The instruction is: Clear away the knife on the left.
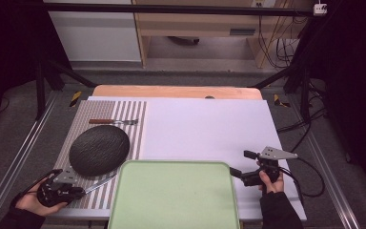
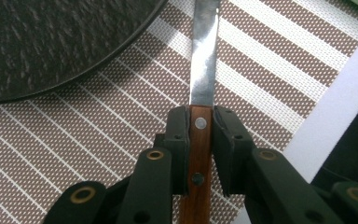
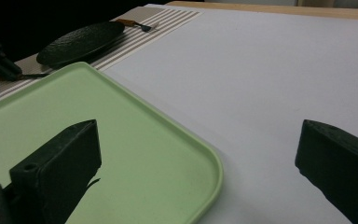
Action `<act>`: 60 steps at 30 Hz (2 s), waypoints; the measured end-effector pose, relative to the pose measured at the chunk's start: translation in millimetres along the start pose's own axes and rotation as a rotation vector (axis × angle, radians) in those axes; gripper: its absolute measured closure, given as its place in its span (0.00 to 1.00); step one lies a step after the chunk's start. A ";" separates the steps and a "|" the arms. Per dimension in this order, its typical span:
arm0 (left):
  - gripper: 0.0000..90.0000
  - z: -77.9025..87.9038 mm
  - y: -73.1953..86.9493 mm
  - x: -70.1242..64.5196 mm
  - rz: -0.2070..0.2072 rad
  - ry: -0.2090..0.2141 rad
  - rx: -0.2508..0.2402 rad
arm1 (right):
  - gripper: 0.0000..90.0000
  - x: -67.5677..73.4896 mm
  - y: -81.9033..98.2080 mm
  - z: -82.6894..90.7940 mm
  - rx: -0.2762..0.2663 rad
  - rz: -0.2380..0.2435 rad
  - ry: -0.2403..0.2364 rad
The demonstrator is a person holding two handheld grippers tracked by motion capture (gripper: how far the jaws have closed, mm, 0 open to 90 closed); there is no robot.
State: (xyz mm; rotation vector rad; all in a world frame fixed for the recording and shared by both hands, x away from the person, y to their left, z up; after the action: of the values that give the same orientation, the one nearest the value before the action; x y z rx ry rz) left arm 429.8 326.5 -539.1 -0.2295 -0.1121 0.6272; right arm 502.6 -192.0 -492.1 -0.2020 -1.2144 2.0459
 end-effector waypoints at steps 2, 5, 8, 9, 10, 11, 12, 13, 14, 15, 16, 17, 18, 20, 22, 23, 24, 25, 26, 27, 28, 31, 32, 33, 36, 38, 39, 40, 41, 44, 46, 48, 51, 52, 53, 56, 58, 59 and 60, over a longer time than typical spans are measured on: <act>0.85 0.0 0.0 0.0 -0.006 0.000 -0.001 | 0.01 0.2 -0.1 0.1 -0.001 -0.001 -0.001; 0.86 0.2 0.2 0.1 -0.007 0.006 -0.006 | 0.01 0.0 -0.2 0.1 -0.002 -0.001 0.000; 0.86 1.0 0.5 -0.1 0.000 0.023 -0.015 | 0.01 0.0 -0.3 0.3 -0.002 -0.001 0.000; 0.86 1.5 0.7 -0.7 0.002 0.031 -0.018 | 0.01 0.0 -0.4 0.4 -0.003 -0.001 0.000; 0.86 2.3 0.9 -0.8 0.003 0.033 -0.019 | 0.01 0.0 -0.4 0.5 -0.002 -0.001 -0.001; 0.86 3.2 1.5 -0.9 0.002 0.031 -0.014 | 0.01 0.0 -0.4 0.5 -0.003 -0.001 -0.001; 0.86 4.5 1.1 -0.6 0.002 0.026 -0.020 | 0.01 0.0 -0.3 0.5 -0.002 -0.001 -0.001; 0.86 5.9 0.8 -1.4 0.004 0.033 -0.024 | 0.01 0.0 -0.4 0.5 -0.003 -0.001 -0.001; 0.86 7.0 0.7 -1.9 0.000 0.031 -0.025 | 0.01 0.0 -0.3 0.5 -0.001 -0.001 -0.002; 0.86 8.2 0.5 -2.4 -0.003 0.030 -0.028 | 0.01 0.0 -0.3 0.5 -0.001 -0.001 -0.001; 0.86 9.3 0.2 -3.3 -0.006 0.036 -0.031 | 0.01 0.0 -0.3 0.5 -0.001 -0.001 -0.001; 0.86 10.5 -0.2 -3.7 -0.009 0.035 -0.036 | 0.01 0.0 -0.4 0.5 -0.002 -0.001 -0.001; 0.86 11.8 -0.4 -3.9 -0.009 0.034 -0.039 | 0.01 -0.1 -0.4 0.6 -0.002 -0.001 0.000; 0.86 14.3 -1.2 -4.8 -0.011 0.034 -0.047 | 0.01 -0.1 -0.4 0.6 -0.002 -0.001 -0.001; 0.86 16.3 -2.4 -6.0 -0.013 0.035 -0.050 | 0.01 -0.1 -0.4 0.6 -0.003 -0.001 0.000; 0.86 16.8 -3.6 -6.8 -0.010 0.037 -0.053 | 0.01 -0.1 -0.3 0.6 -0.002 -0.001 -0.001; 0.86 17.2 -4.8 -7.7 -0.012 0.038 -0.055 | 0.01 -0.1 -0.2 0.5 -0.001 -0.001 0.000; 0.86 17.6 -6.3 -8.5 -0.009 0.040 -0.058 | 0.01 0.0 -0.3 0.6 -0.002 -0.001 -0.001; 0.86 18.2 -7.8 -9.4 -0.006 0.043 -0.062 | 0.01 0.1 -0.4 0.8 -0.002 -0.001 -0.002; 0.86 19.3 -9.5 -10.0 -0.002 0.044 -0.069 | 0.01 -0.3 -0.4 0.8 -0.002 0.000 0.001; 0.86 20.7 -11.1 -10.6 0.003 0.045 -0.077 | 0.01 -0.2 -0.4 0.9 -0.002 0.000 0.000; 0.86 24.4 -15.6 -12.2 0.018 0.047 -0.098 | 0.01 -0.1 -0.5 1.0 -0.003 -0.002 -0.001; 0.86 25.3 -17.3 -12.7 0.020 0.045 -0.103 | 0.01 -0.3 -0.4 1.0 -0.002 0.000 0.001; 0.86 26.1 -19.0 -12.7 0.024 0.039 -0.107 | 0.01 -0.3 -0.4 1.0 -0.002 0.001 0.000; 0.86 25.6 -25.5 -14.6 0.039 0.042 -0.119 | 0.01 -0.2 -0.7 1.2 -0.004 0.001 -0.001; 0.86 24.9 -29.9 -15.2 0.054 0.043 -0.128 | 0.01 0.0 -0.7 1.5 -0.004 -0.001 -0.002; 0.86 24.7 -32.3 -15.5 0.060 0.040 -0.134 | 0.01 0.0 -0.7 1.5 -0.004 0.000 -0.002; 0.86 24.8 -34.4 -15.7 0.070 0.041 -0.140 | 0.01 -0.1 -0.7 1.5 -0.004 0.000 -0.001; 0.86 25.2 -36.8 -15.8 0.076 0.038 -0.151 | 0.01 -0.1 -0.7 1.5 -0.004 0.000 -0.001; 0.86 27.5 -42.3 -16.9 0.096 0.031 -0.171 | 0.01 -0.3 -0.8 1.6 -0.005 -0.001 0.000; 0.86 28.6 -46.7 -18.2 0.108 0.025 -0.187 | 0.01 -0.2 -0.9 1.7 -0.005 0.000 -0.001; 0.86 29.2 -51.4 -20.3 0.118 0.023 -0.199 | 0.01 -0.2 -0.8 1.6 -0.004 -0.001 0.000; 0.86 28.9 -58.7 -24.0 0.131 0.015 -0.212 | 0.01 -0.2 -0.8 1.6 -0.005 0.000 -0.001; 0.86 29.0 -61.2 -25.1 0.137 0.013 -0.219 | 0.01 -0.3 -0.8 1.6 -0.004 0.000 0.000; 0.86 29.2 -63.3 -26.3 0.141 0.014 -0.224 | 0.01 -0.4 -0.7 1.6 -0.004 0.000 0.000; 0.86 30.3 -69.1 -29.5 0.159 0.018 -0.247 | 0.01 -0.4 -0.9 1.7 -0.005 0.000 0.000; 0.86 30.9 -72.5 -31.9 0.171 0.027 -0.260 | 0.01 -0.4 -0.8 1.6 -0.004 0.000 0.000; 0.86 30.8 -74.2 -33.0 0.177 0.026 -0.265 | 0.01 -0.3 -0.8 1.7 -0.004 0.000 0.000; 0.86 30.5 -75.7 -34.0 0.184 0.023 -0.267 | 0.01 -0.2 -0.9 1.6 -0.005 0.000 -0.001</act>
State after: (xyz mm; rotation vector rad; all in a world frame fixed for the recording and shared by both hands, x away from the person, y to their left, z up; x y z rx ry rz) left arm 440.1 252.3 -492.0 -0.5096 -0.1541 0.7924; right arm 502.4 -193.0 -490.6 -0.2035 -1.2200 2.0432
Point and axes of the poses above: each handheld gripper's, and its own axes: z roughly backward along the jaws, y roughly out of its underside, x roughly to its left, the point moved 10 cm from there along -z, roughly forward along the jaws, and after that the axes turned 11 degrees about x, right-handed, at the moved point
